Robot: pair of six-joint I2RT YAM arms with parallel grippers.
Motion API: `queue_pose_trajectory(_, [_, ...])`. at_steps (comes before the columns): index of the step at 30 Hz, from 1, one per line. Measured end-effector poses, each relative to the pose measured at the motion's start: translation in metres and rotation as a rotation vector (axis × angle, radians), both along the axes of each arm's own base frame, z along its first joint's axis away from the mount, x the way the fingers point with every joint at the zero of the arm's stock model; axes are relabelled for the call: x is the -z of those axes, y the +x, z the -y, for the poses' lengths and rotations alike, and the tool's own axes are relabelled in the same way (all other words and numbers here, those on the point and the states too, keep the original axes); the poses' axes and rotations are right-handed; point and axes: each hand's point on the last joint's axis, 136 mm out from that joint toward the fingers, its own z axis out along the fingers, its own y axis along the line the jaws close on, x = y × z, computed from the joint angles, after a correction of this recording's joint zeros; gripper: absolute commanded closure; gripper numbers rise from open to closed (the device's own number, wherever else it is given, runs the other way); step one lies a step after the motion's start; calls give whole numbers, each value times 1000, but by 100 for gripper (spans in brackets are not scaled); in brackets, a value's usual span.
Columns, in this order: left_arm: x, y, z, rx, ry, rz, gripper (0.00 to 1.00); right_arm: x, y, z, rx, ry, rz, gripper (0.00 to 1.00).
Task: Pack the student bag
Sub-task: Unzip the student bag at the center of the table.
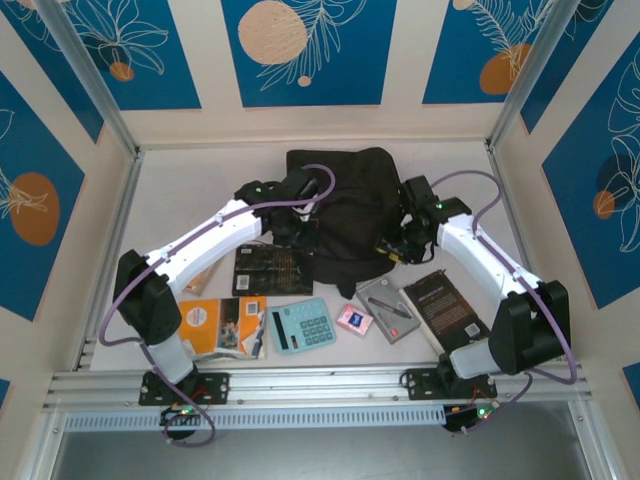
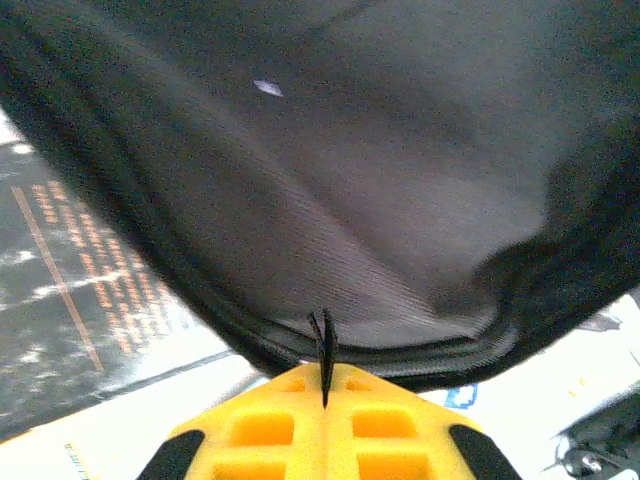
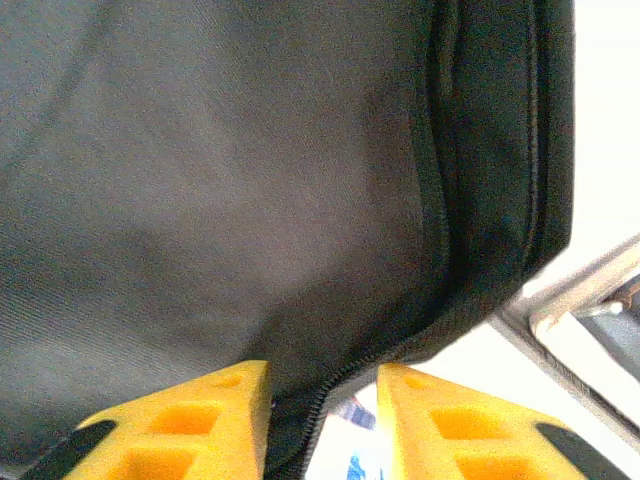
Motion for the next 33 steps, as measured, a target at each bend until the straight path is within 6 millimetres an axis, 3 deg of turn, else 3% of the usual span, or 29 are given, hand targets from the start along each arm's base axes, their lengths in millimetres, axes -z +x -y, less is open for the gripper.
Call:
queue_pose_trajectory(5, [-13,-5,37,10,-104,-30,100,-31,12,15,53,-75,65,48])
queue_pose_trajectory(8, [-24,-4,49,0,-156,-41,100,-43,-2,25,86,-88,77,40])
queue_pose_trajectory(9, [-28,-3,52,-2,-172,-40,100,-46,-7,26,96,-82,84,32])
queue_pose_trajectory(13, [-44,0,60,-11,-222,-32,100,-54,-31,25,142,15,91,19])
queue_pose_trajectory(17, [-46,-1,62,-13,-234,-41,100,-40,-49,7,221,186,-2,19])
queue_pose_trajectory(21, [-46,-3,63,-16,-243,-54,100,-26,-55,-10,308,319,-105,21])
queue_pose_trajectory(30, [-50,-6,71,-3,-282,-71,100,-46,-37,-31,409,504,-107,35])
queue_pose_trajectory(33, [-51,-9,73,4,-287,-79,100,-42,-37,-34,426,506,-134,46])
